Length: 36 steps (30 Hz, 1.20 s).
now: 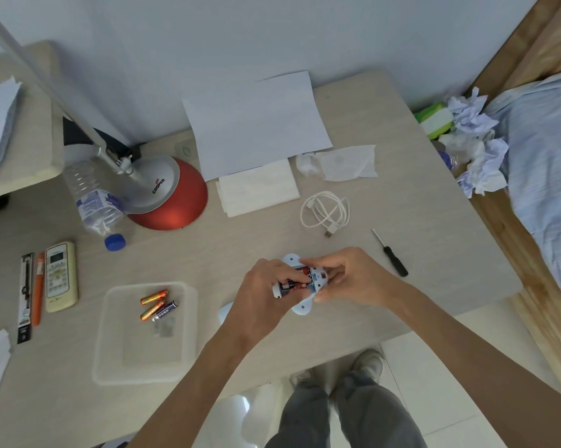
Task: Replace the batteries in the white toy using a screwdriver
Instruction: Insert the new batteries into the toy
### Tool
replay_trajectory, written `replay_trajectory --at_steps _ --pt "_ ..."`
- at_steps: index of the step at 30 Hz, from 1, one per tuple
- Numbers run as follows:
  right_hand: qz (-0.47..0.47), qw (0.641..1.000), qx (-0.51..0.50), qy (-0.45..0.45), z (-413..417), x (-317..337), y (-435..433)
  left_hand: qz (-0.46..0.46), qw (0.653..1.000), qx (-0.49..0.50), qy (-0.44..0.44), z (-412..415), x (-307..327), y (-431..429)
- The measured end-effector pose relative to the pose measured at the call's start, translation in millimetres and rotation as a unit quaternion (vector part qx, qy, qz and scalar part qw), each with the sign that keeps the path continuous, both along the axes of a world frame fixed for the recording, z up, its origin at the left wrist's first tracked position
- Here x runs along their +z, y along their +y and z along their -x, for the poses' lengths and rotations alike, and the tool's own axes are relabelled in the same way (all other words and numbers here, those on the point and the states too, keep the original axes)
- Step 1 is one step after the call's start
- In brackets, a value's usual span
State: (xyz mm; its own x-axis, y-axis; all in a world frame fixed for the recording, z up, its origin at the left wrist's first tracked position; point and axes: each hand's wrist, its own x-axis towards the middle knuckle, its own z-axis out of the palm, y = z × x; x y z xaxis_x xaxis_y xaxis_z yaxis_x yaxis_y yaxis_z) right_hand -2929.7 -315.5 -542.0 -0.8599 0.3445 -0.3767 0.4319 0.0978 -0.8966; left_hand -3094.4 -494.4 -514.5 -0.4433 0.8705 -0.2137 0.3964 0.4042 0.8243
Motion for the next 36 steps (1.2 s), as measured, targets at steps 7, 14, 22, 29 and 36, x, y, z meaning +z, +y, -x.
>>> replay_trajectory --at_steps 7,14,22,29,36 --pt "-0.006 1.000 0.001 -0.004 0 -2 0 0.015 0.998 0.066 -0.011 -5 -6 4" --pt "0.007 1.000 0.004 -0.001 0 -1 1 0.013 0.959 0.158 -0.234 -15 -10 8" --pt "0.001 1.000 -0.003 -0.003 0 -4 1 0.019 0.974 0.132 -0.183 -17 -22 3" --pt "0.014 1.000 -0.005 -0.010 0 -6 2 0.005 0.968 0.157 -0.196 -11 -25 6" --pt "0.022 1.000 0.003 0.000 -1 -6 3 0.013 0.971 0.143 -0.192 -4 -28 9"
